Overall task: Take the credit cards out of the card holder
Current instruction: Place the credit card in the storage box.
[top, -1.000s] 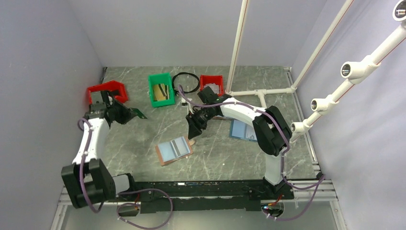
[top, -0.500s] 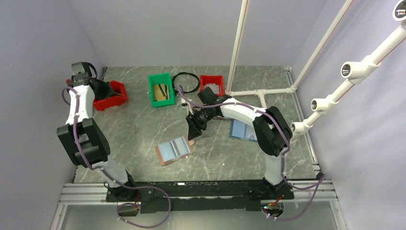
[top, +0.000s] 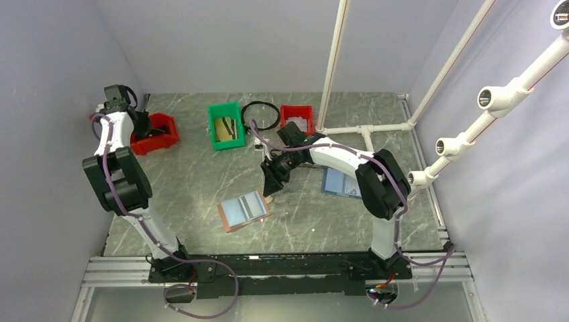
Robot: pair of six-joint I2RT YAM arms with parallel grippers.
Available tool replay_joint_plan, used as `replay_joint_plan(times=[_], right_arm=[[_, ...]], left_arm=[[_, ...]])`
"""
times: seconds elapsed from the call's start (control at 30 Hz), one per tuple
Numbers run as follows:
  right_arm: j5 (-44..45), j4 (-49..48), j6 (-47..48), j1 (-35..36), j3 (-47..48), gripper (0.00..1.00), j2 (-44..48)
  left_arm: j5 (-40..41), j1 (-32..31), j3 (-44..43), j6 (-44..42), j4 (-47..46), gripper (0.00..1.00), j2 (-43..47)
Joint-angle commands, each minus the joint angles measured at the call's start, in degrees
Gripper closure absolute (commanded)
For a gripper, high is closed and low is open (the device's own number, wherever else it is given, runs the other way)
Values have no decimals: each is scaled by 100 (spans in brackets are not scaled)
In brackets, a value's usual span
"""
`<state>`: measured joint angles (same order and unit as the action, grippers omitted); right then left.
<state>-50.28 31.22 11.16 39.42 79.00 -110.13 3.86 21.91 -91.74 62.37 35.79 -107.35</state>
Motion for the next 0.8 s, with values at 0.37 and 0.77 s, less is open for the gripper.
replay_joint_plan(times=[0.37, 0.77], right_arm=[[-157, -99, 141, -9, -95, 52, 419], [-457, -292, -110, -7, -198, 51, 463]], left_arm=[[689, 31, -442, 649, -534, 69, -340], [-1104, 32, 863, -1394, -1027, 43, 1830]])
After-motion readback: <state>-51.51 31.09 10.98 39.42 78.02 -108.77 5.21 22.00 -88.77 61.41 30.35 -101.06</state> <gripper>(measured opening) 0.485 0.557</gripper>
